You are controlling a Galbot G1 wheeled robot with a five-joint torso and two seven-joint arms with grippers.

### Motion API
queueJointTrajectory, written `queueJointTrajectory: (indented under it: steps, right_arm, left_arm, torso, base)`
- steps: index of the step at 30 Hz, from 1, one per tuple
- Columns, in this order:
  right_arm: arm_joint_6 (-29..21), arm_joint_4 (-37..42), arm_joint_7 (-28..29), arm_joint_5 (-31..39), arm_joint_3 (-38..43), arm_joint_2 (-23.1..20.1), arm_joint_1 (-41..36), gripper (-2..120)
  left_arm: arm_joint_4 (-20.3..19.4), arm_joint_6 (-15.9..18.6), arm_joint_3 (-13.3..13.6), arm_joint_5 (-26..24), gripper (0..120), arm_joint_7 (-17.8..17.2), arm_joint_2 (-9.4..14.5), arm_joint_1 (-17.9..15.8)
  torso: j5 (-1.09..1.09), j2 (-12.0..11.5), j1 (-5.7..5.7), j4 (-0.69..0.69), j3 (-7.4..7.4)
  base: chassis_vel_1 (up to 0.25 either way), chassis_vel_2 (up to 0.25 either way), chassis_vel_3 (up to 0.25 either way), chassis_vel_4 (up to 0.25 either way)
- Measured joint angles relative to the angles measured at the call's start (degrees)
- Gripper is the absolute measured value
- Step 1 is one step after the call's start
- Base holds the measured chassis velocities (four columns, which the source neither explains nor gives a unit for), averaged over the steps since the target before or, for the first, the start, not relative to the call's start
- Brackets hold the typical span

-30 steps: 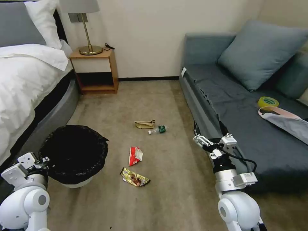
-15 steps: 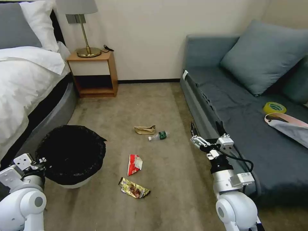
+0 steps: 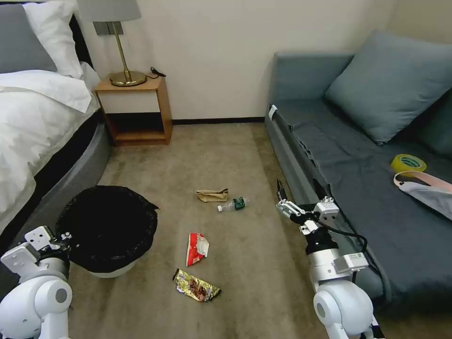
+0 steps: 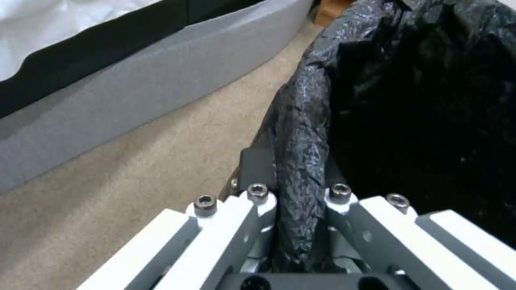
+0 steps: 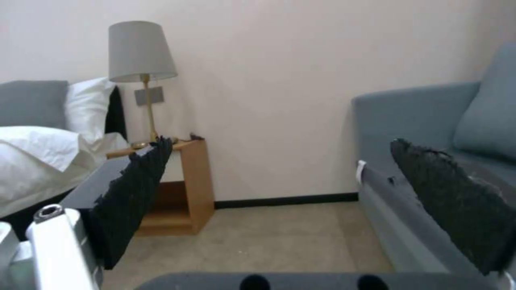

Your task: Pick up the trash bin, then pick up the garbage on the floor and place it into the trash bin.

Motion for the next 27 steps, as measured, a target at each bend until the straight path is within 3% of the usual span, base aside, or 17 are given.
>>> queueJointTrajectory:
  steps: [6, 11, 18, 19, 21, 23, 27]
  right_arm:
    - [0.57, -2.03, -0.02, 0.66, -2.32, -1.11, 1.69, 100]
    - [-0.72, -2.93, 1.21, 5.24, -6.61, -4.11, 4.35, 100]
    - [-5.54, -6.29, 4.32, 15.54, -15.77, -11.93, 12.33, 100]
    - [-6.4, -8.11, 4.15, 17.69, -18.41, -15.25, 15.4, 100]
    - [-6.67, -8.79, 4.05, 18.49, -19.48, -16.33, 16.5, 100]
    - [-7.98, -12.2, 3.98, 23.17, -24.63, -21.16, 21.58, 100]
    - [-8.99, -14.28, 3.84, 26.03, -27.67, -23.66, 24.15, 100]
  left_arm:
    - [0.17, -0.14, 0.05, -0.03, 4, 0.32, 0.25, -0.29]
    - [0.1, -0.15, -0.02, -0.11, 4, 0.42, 0.47, -0.41]
    - [-0.59, -0.34, -0.33, -0.16, 4, 0.75, 0.71, -0.25]
    - [-1.06, -0.34, -0.28, -0.16, 4, 0.75, 1.01, -0.5]
    - [-1.2, -0.35, -0.24, -0.16, 4, 0.75, 1.08, -0.5]
    - [-2.09, -0.35, -0.13, -0.46, 4, 0.77, 1.18, 0.03]
    - [-2.15, -0.35, 0.51, -0.4, 4, 0.76, 1.11, -0.13]
  torso:
    - [0.0, 0.0, 0.0, 0.0, 0.0]
    - [0.0, 0.0, 0.0, -0.01, 0.0]
    - [0.0, 0.0, 0.0, 0.01, 0.0]
    - [0.0, 0.0, 0.0, 0.0, 0.0]
    - [0.01, 0.0, 0.0, 0.0, 0.0]
    - [0.01, 0.0, 0.0, 0.01, 0.0]
    - [-0.01, 0.0, 0.0, 0.01, 0.0]
  base:
    - [0.0, 0.0, 0.0, 0.0]
    - [0.0, 0.0, 0.0, 0.0]
    - [0.0, 0.0, 0.0, 0.0]
    - [0.0, 0.0, 0.0, 0.0]
    - [0.0, 0.0, 0.0, 0.0]
    - [0.0, 0.0, 0.0, 0.0]
    - [0.0, 0.0, 0.0, 0.0]
